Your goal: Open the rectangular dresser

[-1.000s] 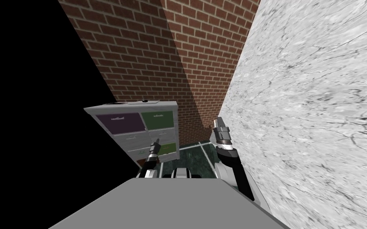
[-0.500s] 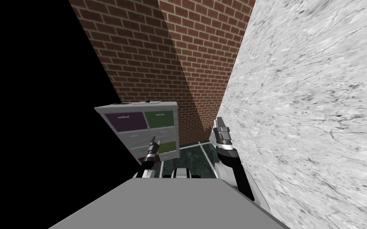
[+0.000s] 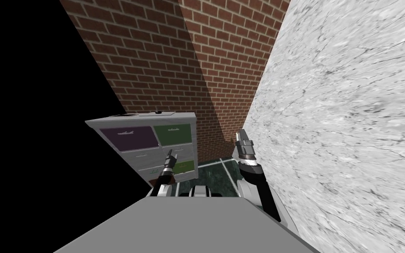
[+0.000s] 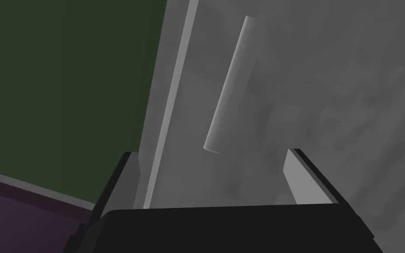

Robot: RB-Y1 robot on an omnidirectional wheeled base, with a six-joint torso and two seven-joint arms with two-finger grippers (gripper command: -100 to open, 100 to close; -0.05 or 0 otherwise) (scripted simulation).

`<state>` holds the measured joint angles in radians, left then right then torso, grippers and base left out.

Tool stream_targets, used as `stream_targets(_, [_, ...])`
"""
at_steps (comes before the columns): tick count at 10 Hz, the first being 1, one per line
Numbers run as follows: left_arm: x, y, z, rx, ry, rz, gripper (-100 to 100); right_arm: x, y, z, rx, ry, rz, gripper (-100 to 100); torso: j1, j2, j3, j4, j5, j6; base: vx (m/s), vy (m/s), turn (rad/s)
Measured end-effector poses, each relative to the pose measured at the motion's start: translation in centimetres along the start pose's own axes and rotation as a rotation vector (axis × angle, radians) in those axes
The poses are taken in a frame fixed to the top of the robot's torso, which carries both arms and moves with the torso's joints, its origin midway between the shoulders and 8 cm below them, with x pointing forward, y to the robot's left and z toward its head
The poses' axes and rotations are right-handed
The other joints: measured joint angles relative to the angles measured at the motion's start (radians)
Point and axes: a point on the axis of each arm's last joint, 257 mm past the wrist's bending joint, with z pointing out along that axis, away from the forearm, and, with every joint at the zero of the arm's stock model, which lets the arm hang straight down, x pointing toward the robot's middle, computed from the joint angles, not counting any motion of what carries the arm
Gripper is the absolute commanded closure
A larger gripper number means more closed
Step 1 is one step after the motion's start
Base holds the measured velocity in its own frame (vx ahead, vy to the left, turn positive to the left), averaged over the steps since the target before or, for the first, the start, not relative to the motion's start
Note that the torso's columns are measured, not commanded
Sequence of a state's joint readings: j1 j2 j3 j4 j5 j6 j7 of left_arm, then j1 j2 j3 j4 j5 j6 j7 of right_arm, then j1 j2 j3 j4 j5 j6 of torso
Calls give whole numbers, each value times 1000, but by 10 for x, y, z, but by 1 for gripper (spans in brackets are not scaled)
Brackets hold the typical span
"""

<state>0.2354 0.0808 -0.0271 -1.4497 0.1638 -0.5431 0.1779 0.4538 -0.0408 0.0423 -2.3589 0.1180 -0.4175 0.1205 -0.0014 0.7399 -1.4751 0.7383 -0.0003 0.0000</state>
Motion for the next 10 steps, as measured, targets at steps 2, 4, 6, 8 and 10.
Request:
stream_targets(2, [4, 3, 0, -1, -11, -24, -100, 0, 0, 0, 0, 0, 0, 0, 1, 4, 3, 1, 0, 0, 36, -2, 3])
stream_targets(4, [4, -5, 5, 0, -10, -24, -100, 0, 0, 0, 0, 0, 0, 0, 2, -4, -2, -1, 1, 0, 55, 3, 3])
stream_targets(6, [4, 0, 3, -4, -11, -24, 100, 0, 0, 0, 0, 0, 0, 0, 1, 2, 1, 1, 0, 0, -40, -5, 0])
stream_targets(8, [4, -4, 3, 2, -8, -22, 100, 0, 0, 0, 0, 0, 0, 0, 0, 4, 2, 1, 0, 0, -144, -39, 23])
stream_targets(10, [5, -5, 1, -5, -7, -23, 100, 0, 0, 0, 0, 0, 0, 0, 0, 4, 2, 3, -1, 0, -186, -28, 10])
